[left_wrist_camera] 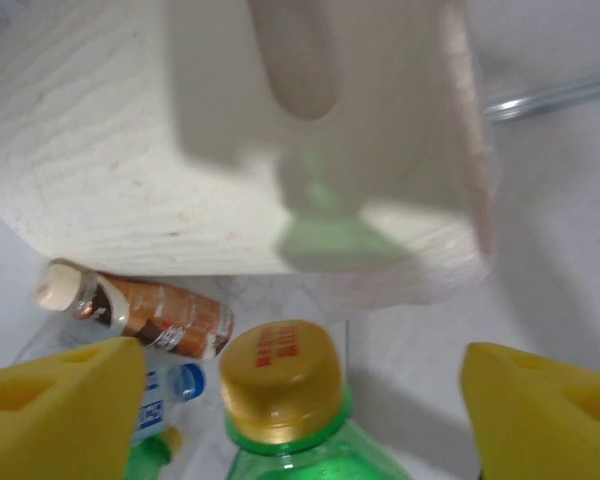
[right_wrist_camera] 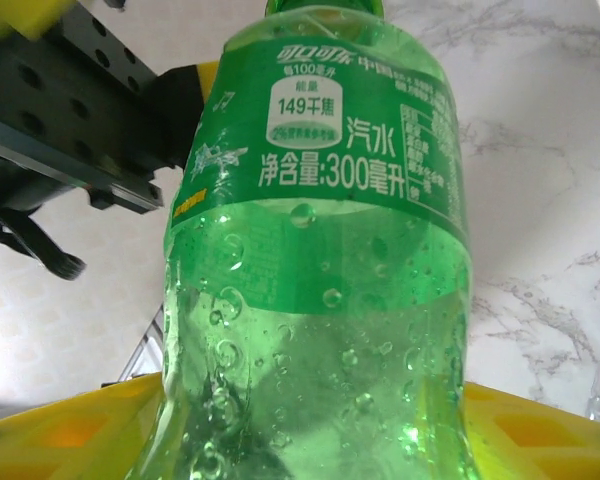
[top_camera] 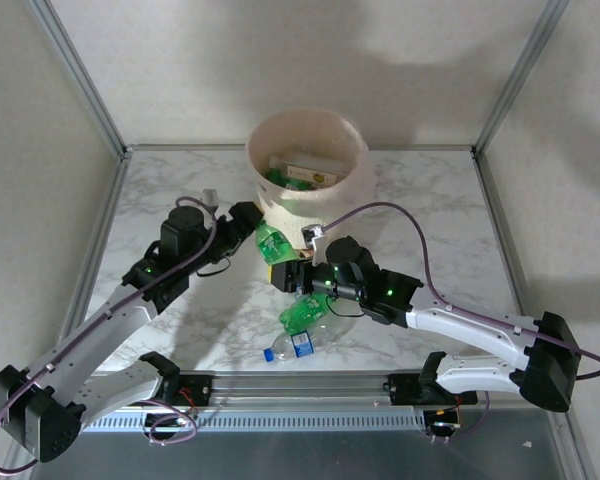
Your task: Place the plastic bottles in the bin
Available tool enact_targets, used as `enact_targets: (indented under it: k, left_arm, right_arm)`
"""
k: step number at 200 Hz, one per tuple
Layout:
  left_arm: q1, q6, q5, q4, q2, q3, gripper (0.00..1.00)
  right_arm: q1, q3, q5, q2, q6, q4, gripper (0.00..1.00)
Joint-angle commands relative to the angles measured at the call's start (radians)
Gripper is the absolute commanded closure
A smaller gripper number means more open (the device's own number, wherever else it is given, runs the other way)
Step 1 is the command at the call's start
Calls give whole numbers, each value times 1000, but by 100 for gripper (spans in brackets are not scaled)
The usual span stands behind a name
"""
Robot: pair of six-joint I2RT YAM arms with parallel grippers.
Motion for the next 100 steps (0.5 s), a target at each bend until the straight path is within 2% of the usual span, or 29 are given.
enact_targets:
  k: [1, 54, 79, 100]
  left_arm:
    - [1, 66, -99, -69, -38, 95, 1]
    - [9, 196, -280, -205, -107, 160, 1]
    - [7, 249, -276, -185, -153, 92, 1]
    - [2, 292, -255, -179, -171, 38, 5]
  right_arm:
    - [8, 76, 61, -32, -46, -32, 42]
    - [-27, 365, 257, 2, -143, -235, 42]
    - [-84, 535, 313, 67, -179, -334, 42]
    - [-153, 653, 308, 146, -197, -397, 42]
